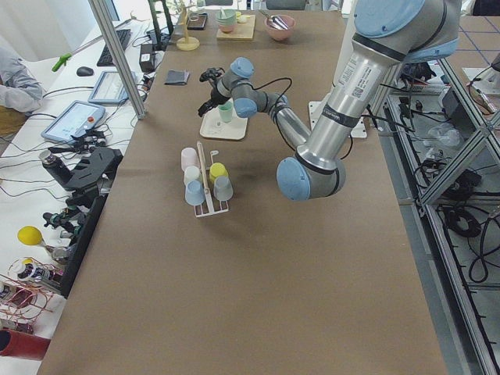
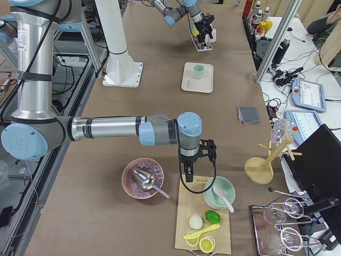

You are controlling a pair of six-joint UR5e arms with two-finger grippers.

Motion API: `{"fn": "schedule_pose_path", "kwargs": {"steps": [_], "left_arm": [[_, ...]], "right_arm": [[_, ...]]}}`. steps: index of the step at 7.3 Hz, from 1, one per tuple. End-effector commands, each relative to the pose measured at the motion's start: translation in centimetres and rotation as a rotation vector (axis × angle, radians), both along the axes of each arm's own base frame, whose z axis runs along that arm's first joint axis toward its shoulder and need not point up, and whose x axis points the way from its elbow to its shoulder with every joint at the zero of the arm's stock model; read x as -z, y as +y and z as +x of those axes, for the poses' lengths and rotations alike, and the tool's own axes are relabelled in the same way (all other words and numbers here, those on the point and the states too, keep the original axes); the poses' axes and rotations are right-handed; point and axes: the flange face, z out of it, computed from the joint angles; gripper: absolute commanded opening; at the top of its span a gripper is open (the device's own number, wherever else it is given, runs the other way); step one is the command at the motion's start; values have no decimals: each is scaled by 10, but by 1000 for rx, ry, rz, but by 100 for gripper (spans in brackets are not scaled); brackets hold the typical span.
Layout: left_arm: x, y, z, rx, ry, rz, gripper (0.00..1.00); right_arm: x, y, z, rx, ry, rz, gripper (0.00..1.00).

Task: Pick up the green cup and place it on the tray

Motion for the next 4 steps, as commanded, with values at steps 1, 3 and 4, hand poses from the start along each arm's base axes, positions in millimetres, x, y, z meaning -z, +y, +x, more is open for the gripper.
{"fn": "schedule_pose_path", "kwargs": {"steps": [1, 3, 4], "left_arm": [[-67, -49, -141, 21, 17, -296, 99], [-115, -52, -233, 26, 104, -459, 99], [-151, -46, -280, 43, 117, -564, 99]], "right_arm": [[0, 0, 0, 0, 0, 0, 100], [1, 0, 0, 0, 0, 1, 100], [1, 0, 0, 0, 0, 1, 100]]}}
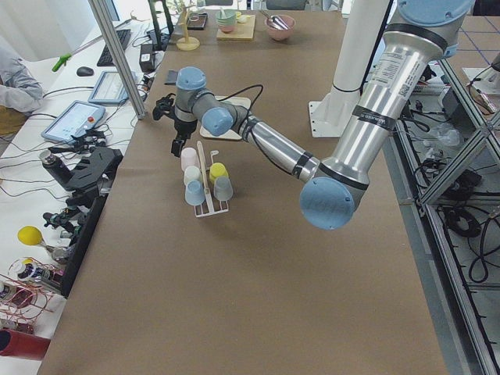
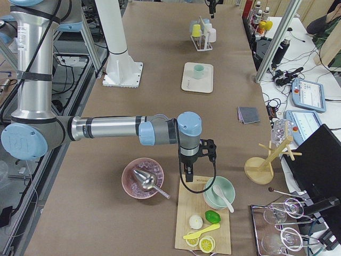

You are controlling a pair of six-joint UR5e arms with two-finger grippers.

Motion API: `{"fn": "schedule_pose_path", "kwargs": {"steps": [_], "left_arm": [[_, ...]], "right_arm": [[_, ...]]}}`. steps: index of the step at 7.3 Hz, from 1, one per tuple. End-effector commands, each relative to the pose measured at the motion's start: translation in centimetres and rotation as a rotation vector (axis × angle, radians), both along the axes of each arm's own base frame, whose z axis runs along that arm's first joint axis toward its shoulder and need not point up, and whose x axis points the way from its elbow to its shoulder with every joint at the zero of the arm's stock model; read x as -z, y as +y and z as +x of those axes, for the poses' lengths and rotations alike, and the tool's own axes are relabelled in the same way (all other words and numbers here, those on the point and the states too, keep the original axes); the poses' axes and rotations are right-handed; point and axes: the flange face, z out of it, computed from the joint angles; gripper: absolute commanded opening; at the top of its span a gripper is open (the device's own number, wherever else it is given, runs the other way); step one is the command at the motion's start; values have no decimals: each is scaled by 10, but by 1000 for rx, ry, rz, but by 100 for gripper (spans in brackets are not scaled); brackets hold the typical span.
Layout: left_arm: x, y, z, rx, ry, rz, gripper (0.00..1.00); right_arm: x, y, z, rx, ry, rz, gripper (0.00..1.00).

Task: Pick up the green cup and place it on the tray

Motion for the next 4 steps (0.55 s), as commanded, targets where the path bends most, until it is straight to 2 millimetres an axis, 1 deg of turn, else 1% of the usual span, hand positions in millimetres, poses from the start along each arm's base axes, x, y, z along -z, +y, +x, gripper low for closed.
{"fn": "schedule_pose_path", "kwargs": {"steps": [1, 2, 3, 4], "left_arm": [[-77, 16, -103, 19, 8, -179, 99], [-111, 31, -123, -21, -5, -244, 99], [-146, 48, -146, -81, -32, -265, 99], [-158, 56, -170, -117, -43, -284, 99]], "right_arm": [[0, 0, 0, 0, 0, 0, 100], [0, 0, 0, 1, 0, 1, 100], [0, 0, 0, 1, 0, 1, 100], [0, 0, 0, 1, 0, 1, 100]]}}
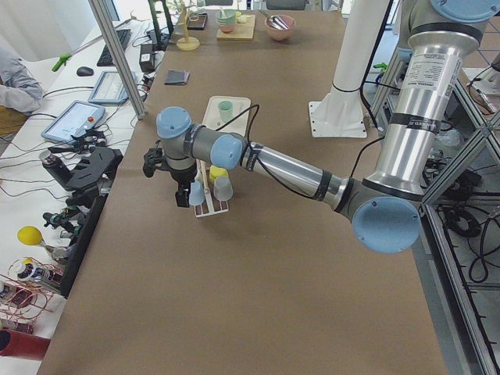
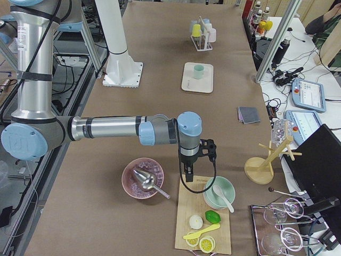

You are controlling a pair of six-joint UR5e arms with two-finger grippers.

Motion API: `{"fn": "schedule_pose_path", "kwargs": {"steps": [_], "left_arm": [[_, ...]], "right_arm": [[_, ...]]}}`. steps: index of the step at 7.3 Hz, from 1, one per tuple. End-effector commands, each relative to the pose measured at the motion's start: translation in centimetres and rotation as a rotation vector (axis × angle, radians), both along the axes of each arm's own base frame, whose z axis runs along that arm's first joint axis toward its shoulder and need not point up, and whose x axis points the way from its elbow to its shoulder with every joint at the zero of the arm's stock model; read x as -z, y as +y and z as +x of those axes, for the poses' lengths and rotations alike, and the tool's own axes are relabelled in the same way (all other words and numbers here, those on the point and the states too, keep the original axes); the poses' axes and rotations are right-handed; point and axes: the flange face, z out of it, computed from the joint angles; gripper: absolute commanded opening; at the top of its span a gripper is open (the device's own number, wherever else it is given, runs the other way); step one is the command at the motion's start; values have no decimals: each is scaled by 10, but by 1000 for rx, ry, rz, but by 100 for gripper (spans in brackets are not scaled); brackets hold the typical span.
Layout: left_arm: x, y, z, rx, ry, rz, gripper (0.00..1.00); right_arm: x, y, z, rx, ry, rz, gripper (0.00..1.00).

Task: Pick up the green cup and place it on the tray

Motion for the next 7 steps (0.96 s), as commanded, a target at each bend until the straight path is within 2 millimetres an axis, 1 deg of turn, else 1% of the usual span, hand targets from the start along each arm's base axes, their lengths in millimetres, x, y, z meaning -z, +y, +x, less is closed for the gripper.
{"fn": "schedule_pose_path", "kwargs": {"steps": [1, 2, 3, 4, 5, 7], "left_arm": [[-58, 43, -52, -65, 34, -68, 99], [-76, 63, -57, -71, 38, -86, 99], [-96, 84, -76, -61, 41, -95, 99], [-114, 100, -89, -65, 41, -93, 99], [-113, 105, -98, -69, 36, -69, 99], [-115, 105, -99, -69, 33, -76, 99]], "right_arm": [[0, 0, 0, 0, 0, 0, 100], [-1, 1, 0, 1, 0, 0, 100], [0, 0, 0, 1, 0, 1, 100], [-1, 1, 0, 1, 0, -2, 100], [-1, 1, 0, 0, 0, -3, 100], [-1, 1, 0, 0, 0, -1, 100]]}}
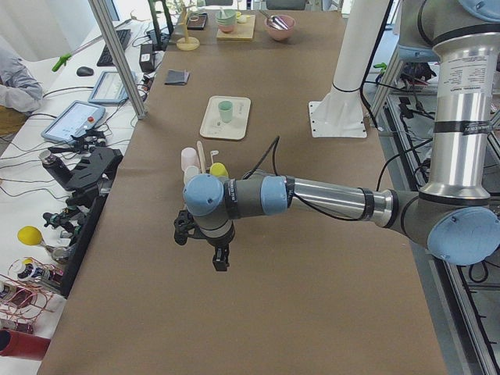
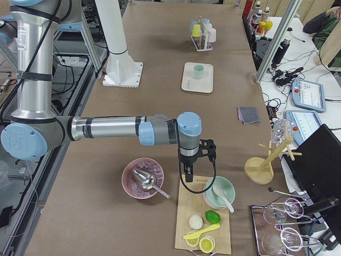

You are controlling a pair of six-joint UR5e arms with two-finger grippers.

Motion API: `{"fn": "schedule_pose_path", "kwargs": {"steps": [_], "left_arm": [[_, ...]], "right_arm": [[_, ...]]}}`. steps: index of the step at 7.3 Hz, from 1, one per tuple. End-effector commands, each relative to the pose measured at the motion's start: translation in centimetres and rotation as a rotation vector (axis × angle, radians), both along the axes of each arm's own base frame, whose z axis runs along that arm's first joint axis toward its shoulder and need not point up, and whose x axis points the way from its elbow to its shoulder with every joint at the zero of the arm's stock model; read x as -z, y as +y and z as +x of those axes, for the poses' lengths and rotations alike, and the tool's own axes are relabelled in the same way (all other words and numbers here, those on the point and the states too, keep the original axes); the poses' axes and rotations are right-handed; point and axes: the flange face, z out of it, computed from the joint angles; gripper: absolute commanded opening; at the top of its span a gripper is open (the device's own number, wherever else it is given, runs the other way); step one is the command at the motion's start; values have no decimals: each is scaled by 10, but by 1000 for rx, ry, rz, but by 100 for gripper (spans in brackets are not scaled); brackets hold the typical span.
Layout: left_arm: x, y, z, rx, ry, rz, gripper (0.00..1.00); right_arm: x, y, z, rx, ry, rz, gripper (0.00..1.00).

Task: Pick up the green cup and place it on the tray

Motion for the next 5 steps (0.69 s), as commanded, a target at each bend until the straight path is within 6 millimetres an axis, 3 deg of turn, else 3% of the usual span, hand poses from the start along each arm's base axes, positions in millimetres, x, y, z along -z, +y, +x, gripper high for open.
{"fn": "schedule_pose_path", "kwargs": {"steps": [1, 5], "left_arm": [[-1, 2, -2, 2, -5, -1, 99], [-3, -4, -7, -9, -86, 2, 99]], "right_arm": [[0, -1, 0, -1, 0, 0, 100], [0, -1, 0, -1, 0, 0, 100]]}}
